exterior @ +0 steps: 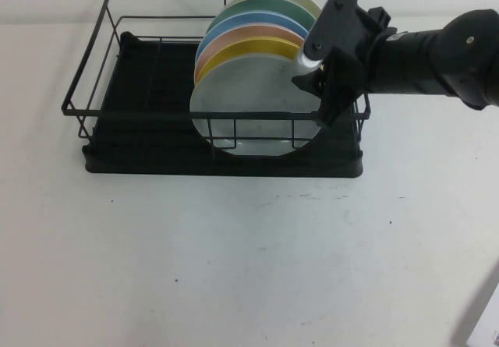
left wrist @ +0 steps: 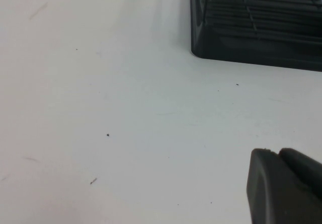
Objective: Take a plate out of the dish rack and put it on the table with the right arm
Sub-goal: Grasp the plate from the shelf
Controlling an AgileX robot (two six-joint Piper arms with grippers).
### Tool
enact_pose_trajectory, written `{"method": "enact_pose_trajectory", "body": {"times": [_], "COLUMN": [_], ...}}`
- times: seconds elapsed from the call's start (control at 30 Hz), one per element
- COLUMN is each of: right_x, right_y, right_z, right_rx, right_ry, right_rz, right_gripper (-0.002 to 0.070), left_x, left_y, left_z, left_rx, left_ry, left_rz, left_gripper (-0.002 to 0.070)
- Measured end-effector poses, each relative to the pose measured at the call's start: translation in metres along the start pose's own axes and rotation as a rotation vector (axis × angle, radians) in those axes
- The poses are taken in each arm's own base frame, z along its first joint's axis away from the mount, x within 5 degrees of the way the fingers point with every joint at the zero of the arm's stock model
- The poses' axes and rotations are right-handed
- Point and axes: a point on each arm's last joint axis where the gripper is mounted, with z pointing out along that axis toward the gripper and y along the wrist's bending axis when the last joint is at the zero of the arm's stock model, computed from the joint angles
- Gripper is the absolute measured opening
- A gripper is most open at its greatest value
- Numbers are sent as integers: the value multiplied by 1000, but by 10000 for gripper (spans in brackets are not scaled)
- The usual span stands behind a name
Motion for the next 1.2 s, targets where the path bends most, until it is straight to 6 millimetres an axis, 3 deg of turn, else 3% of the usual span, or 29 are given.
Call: {"method": "enact_pose_trajectory", "body": {"times": [0.67, 0.8, 1.0, 1.13, 1.2], "right_x": [1, 6, 6, -4, -17], "right_y": [-4, -2, -2, -5, -10], "right_z": [25, 30, 30, 18, 2], "right_rx": [-12, -21, -21, -11, 14], "right_ry": [-4, 7, 7, -10, -43], "right_rz": [-3, 3, -3, -37, -47], "right_gripper": [301, 239, 60, 59, 59], "left_x": [0, 0, 0, 0, 0], "left_y": [0, 0, 0, 0, 0], "left_z": [0, 0, 0, 0, 0], "left_rx": [0, 0, 0, 0, 0], "left_ry": [0, 0, 0, 0, 0], "left_rz": [0, 0, 0, 0, 0], "left_gripper": [-4, -4, -4, -4, -4]}}
